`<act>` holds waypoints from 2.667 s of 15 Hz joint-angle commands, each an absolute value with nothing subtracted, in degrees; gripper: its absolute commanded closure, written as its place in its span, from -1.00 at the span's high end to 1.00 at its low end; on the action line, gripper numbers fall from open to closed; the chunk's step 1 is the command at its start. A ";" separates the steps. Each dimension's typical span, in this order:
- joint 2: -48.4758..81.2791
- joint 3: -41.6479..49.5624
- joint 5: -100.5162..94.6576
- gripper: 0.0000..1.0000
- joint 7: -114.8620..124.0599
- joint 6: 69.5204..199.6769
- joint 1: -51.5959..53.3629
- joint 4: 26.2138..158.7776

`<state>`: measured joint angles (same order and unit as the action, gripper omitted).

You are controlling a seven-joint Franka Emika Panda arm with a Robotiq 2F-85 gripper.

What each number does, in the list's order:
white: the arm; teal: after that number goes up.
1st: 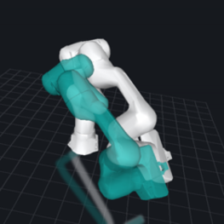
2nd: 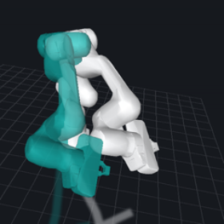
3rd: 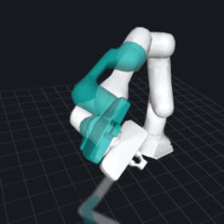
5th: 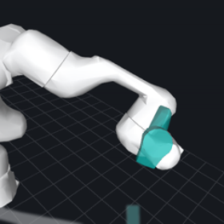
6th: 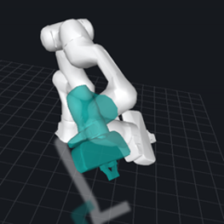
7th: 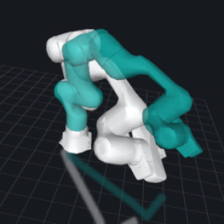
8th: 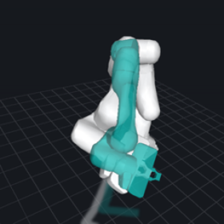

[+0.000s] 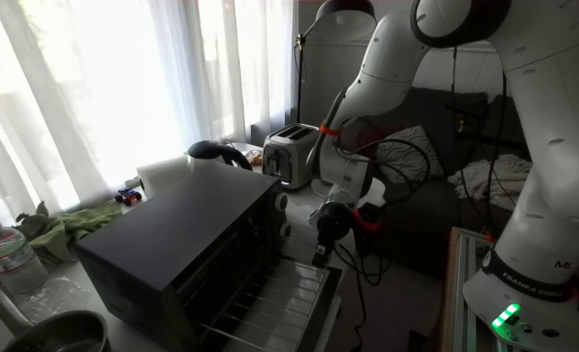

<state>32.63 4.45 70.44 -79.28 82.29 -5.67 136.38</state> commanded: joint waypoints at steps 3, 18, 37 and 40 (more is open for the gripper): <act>32.66 4.11 74.91 -0.96 -79.34 82.36 -4.98 137.05; 29.93 5.73 71.47 -0.97 -80.52 82.47 -4.85 138.27; 29.38 6.85 67.60 -0.97 -80.73 81.77 -6.09 137.94; 30.03 6.67 68.33 -0.97 -81.06 82.20 -5.98 138.34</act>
<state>30.65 7.13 67.23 -81.19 82.39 -5.42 136.60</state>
